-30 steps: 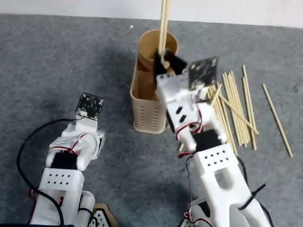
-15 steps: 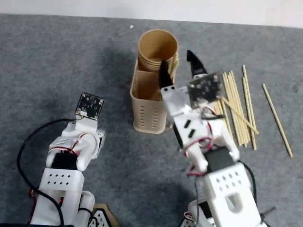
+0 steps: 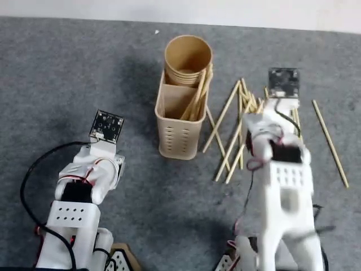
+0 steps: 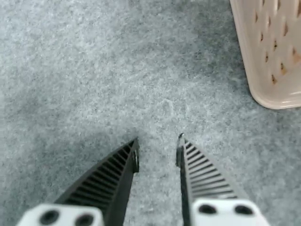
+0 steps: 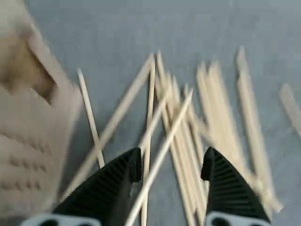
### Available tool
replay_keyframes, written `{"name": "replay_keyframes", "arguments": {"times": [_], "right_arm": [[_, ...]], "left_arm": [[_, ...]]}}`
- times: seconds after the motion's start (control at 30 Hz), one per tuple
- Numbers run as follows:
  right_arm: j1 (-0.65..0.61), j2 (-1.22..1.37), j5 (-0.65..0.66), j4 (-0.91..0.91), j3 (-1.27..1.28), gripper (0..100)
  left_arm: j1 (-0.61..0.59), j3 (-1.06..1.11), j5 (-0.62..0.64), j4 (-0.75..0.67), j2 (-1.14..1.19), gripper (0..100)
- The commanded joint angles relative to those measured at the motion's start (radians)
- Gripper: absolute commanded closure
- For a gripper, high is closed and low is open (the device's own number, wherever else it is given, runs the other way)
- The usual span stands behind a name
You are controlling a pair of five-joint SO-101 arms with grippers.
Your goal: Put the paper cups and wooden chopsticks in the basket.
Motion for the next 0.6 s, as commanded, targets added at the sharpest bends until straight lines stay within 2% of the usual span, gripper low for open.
{"name": "replay_keyframes", "arguments": {"times": [0.0, 0.17, 0.27, 0.57], "right_arm": [[-0.035, 0.236, -0.012, 0.005, -0.015, 79.3], [-0.13, 0.384, -0.015, 0.001, -0.048, 78.9], [-0.133, 0.397, -0.064, -0.008, -0.053, 78.9], [-0.131, 0.407, -0.075, -0.028, -0.051, 78.9]], "left_arm": [[0.015, -0.005, 0.005, -0.017, -0.008, 85], [0.013, -0.005, 0.005, -0.018, -0.008, 85], [0.013, -0.005, 0.005, -0.018, -0.008, 85], [0.013, -0.005, 0.005, -0.018, -0.008, 85]]}}
